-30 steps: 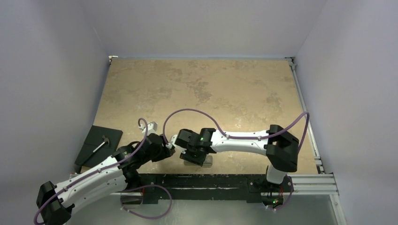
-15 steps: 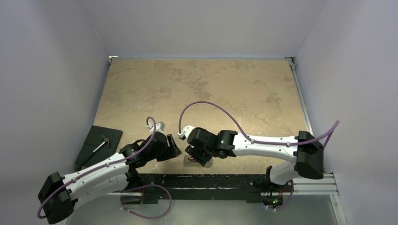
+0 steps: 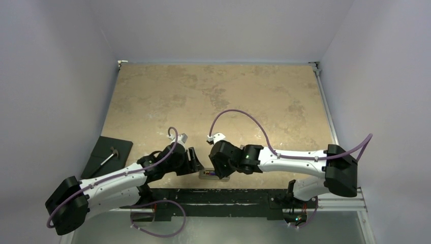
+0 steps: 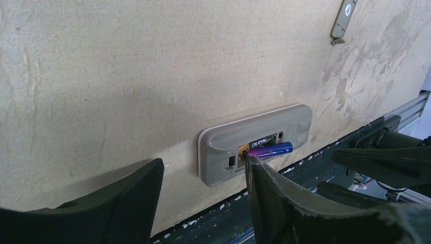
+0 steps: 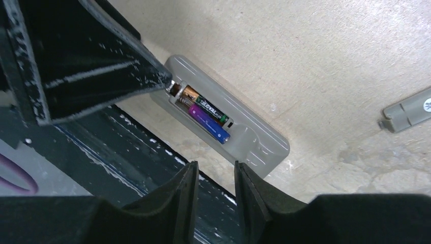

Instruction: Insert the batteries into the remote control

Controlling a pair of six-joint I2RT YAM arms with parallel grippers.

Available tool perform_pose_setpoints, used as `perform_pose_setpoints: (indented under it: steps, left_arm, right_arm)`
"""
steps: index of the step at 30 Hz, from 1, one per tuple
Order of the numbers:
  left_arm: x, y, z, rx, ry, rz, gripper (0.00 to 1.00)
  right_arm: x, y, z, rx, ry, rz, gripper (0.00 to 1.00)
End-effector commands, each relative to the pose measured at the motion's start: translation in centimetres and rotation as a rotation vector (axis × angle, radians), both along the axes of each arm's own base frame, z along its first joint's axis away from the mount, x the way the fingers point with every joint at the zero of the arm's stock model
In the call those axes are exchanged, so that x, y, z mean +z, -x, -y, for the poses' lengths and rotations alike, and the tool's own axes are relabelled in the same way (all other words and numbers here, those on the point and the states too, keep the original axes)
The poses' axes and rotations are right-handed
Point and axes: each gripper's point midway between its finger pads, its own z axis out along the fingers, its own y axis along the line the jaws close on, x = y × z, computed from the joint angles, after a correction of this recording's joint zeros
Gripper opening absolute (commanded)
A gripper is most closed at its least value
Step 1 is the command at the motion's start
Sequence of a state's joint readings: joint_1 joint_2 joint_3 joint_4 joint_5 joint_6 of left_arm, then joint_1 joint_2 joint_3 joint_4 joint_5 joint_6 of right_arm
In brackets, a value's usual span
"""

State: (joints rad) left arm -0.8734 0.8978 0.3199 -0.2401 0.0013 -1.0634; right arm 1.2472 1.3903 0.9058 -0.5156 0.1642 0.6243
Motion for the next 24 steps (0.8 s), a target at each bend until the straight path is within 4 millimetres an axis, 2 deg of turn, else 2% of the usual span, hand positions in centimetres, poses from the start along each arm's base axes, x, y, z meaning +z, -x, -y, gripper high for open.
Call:
perform_pose_setpoints:
  steps: [1,8,24]
  left_arm:
    - [0.3,0.0,1.2,-0.053,0.048,0.028,0.59]
    - [-0.1,0.2,1.5,-0.074,0.059,0.023,0.57]
    - [-0.6,0.5,1.9,-0.098,0.066,0.013,0.48]
  right_arm:
    - [0.2,-0.4,-1.5,-0.082,-0.088,-0.042,0.38]
    - [-0.9,-1.0,-1.5,-0.128,-0.080,-0.073,0.36]
    - [-2.7,-1.0,-1.6,-0.155,-0.063,-0.118,0.31]
